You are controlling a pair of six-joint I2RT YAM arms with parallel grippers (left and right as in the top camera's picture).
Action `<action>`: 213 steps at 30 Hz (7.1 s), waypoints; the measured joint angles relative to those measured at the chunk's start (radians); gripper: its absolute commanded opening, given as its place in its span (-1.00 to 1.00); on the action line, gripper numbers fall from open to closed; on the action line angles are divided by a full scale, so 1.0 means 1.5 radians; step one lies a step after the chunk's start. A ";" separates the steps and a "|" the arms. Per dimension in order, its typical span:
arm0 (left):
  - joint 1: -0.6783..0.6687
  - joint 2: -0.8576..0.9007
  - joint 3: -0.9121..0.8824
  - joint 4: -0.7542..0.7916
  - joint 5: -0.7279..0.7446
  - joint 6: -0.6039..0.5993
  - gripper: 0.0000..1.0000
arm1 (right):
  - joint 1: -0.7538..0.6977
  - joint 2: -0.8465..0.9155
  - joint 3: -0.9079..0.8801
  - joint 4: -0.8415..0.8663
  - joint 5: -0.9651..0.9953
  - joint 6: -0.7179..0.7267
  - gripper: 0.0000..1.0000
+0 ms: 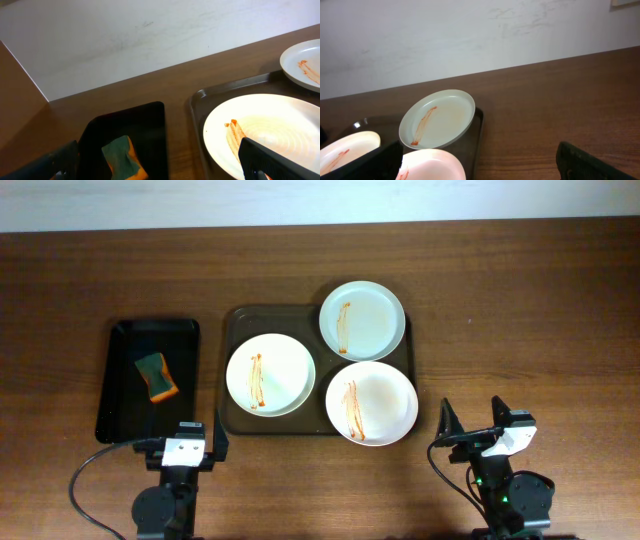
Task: Clean dirty plates on tray and stack at the side
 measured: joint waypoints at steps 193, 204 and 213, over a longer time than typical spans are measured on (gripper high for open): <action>-0.034 1.368 1.076 -0.621 0.159 -0.191 -1.00 | 0.338 1.437 1.007 -0.341 -0.123 0.213 -0.91; -0.106 1.349 0.919 -0.541 0.195 -0.201 -1.00 | 0.338 1.437 1.007 -0.343 -0.124 0.210 -0.91; -0.116 1.349 0.897 -0.535 0.278 -0.239 -1.00 | 0.337 1.437 1.007 -0.346 -0.123 0.210 -0.92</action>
